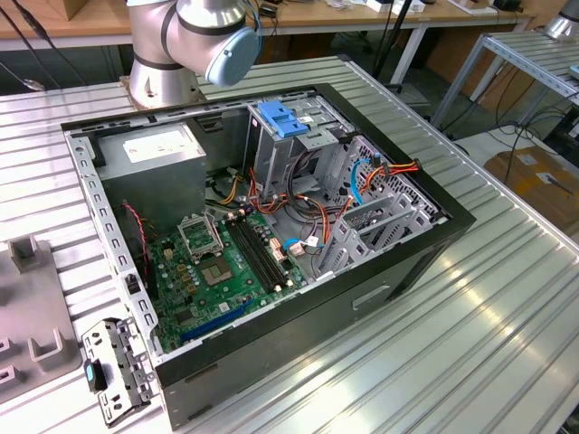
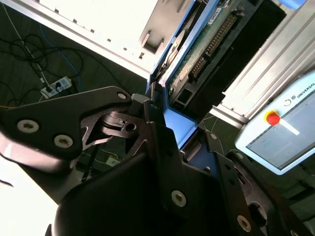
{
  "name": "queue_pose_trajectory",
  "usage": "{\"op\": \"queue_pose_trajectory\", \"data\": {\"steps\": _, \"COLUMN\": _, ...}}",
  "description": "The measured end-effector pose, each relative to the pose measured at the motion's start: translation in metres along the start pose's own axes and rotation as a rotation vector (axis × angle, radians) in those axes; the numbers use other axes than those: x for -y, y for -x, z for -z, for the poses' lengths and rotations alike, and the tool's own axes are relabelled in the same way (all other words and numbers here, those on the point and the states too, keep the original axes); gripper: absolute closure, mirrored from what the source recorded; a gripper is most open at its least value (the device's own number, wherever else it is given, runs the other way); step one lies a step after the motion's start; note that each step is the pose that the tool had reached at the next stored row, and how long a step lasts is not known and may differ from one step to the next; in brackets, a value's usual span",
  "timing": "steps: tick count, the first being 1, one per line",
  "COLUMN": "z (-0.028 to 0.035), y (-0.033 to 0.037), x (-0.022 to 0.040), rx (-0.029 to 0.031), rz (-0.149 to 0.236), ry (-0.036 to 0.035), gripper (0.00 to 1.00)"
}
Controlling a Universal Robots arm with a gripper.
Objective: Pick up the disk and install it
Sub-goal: 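Pick up the disk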
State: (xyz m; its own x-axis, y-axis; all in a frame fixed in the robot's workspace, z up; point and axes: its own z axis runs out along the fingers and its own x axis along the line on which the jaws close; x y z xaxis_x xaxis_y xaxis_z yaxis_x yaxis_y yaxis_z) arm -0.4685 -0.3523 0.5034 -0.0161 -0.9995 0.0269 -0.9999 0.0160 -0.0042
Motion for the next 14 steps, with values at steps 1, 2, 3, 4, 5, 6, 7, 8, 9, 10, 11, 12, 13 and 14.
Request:
{"op": "queue_pose_trajectory", "data": {"steps": 1, "z": 0.0, "y": 0.0, "x": 0.0008, "rx": 0.0, "rz": 0.0, "ry": 0.0, "gripper": 0.63}}
{"op": "queue_pose_trajectory", "data": {"steps": 2, "z": -0.0001, "y": 0.0, "x": 0.0018, "rx": 0.0001, "rz": 0.0, "ry": -0.0001, "gripper": 0.63}}
{"op": "queue_pose_trajectory", "data": {"steps": 3, "z": 0.0, "y": 0.0001, "x": 0.0026, "rx": 0.0, "rz": 0.0, "ry": 0.0, "gripper": 0.63}}
{"op": "queue_pose_trajectory", "data": {"steps": 4, "z": -0.0001, "y": 0.0, "x": 0.0033, "rx": 0.0, "rz": 0.0, "ry": 0.0, "gripper": 0.63}}
{"op": "queue_pose_trajectory", "data": {"steps": 5, "z": -0.0001, "y": 0.0001, "x": 0.004, "rx": 0.0, "rz": 0.0, "ry": 0.0, "gripper": 0.63}}
{"op": "queue_pose_trajectory", "data": {"steps": 6, "z": -0.0001, "y": 0.0001, "x": 0.0047, "rx": 0.0001, "rz": 0.0, "ry": -0.0001, "gripper": 0.63}}
{"op": "queue_pose_trajectory", "data": {"steps": 7, "z": -0.0001, "y": 0.0001, "x": 0.0051, "rx": 0.0001, "rz": 0.0, "ry": 0.0, "gripper": 0.63}}
{"op": "queue_pose_trajectory", "data": {"steps": 8, "z": 0.0, "y": 0.0001, "x": 0.0056, "rx": 0.0, "rz": 0.0, "ry": 0.0, "gripper": 0.63}}
{"op": "queue_pose_trajectory", "data": {"steps": 9, "z": -0.0001, "y": 0.0001, "x": 0.0059, "rx": 0.0, "rz": 0.0, "ry": 0.0, "gripper": 0.63}}
{"op": "queue_pose_trajectory", "data": {"steps": 10, "z": 0.0, "y": 0.0001, "x": 0.0063, "rx": 0.0, "rz": 0.0, "ry": 0.0001, "gripper": 0.63}}
{"op": "queue_pose_trajectory", "data": {"steps": 11, "z": 0.0, "y": 0.0001, "x": 0.0067, "rx": 0.0, "rz": 0.0, "ry": 0.0001, "gripper": 0.63}}
{"op": "queue_pose_trajectory", "data": {"steps": 12, "z": -0.0001, "y": 0.0001, "x": 0.0073, "rx": 0.0, "rz": 0.0, "ry": 0.0, "gripper": 0.63}}
{"op": "queue_pose_trajectory", "data": {"steps": 13, "z": -0.0001, "y": 0.0001, "x": 0.0078, "rx": 0.0001, "rz": 0.0, "ry": -0.0001, "gripper": 0.63}}
{"op": "queue_pose_trajectory", "data": {"steps": 14, "z": 0.0, "y": 0.0001, "x": 0.0087, "rx": 0.0, "rz": 0.0, "ry": 0.0001, "gripper": 0.63}}
